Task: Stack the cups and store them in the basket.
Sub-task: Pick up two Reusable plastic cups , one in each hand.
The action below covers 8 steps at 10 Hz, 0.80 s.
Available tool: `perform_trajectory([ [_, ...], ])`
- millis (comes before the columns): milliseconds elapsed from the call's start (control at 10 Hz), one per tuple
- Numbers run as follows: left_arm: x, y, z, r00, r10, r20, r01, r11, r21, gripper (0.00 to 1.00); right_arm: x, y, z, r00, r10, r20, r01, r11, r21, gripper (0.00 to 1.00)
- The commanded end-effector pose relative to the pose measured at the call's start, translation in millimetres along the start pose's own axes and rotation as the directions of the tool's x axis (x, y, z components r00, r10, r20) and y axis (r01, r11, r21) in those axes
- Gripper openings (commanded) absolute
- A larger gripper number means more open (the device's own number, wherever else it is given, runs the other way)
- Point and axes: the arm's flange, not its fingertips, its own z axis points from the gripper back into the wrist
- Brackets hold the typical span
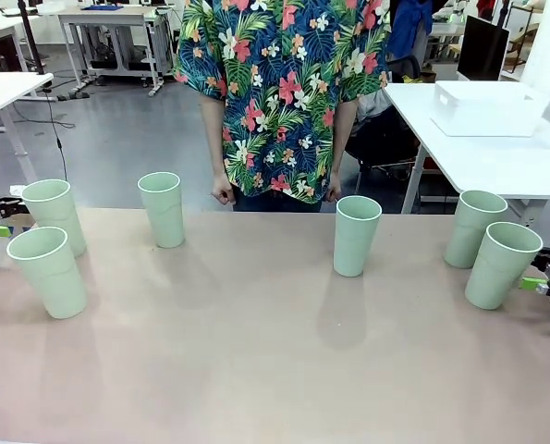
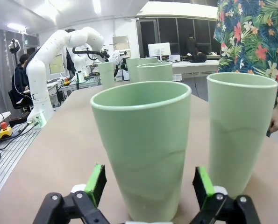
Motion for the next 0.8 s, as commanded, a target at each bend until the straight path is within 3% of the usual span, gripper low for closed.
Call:
perform_trajectory([
  [0, 0.6, -5.0, -18.5, 1.0, -0.027, 0.013, 0.026, 0.999, 0.045, 1.0, -2.3, 3.8, -6.2, 1.0, 0.022, 0.008, -0.022, 0.999, -0.041, 1.0],
  [700, -2.4, -4.2, -45.9, 0.998, -0.068, 0.008, 0.067, 0.991, 0.114, 1.0, -4.7, 10.1, -11.4, 1.0, 0.014, 0.012, -0.013, 0.996, -0.087, 1.0],
])
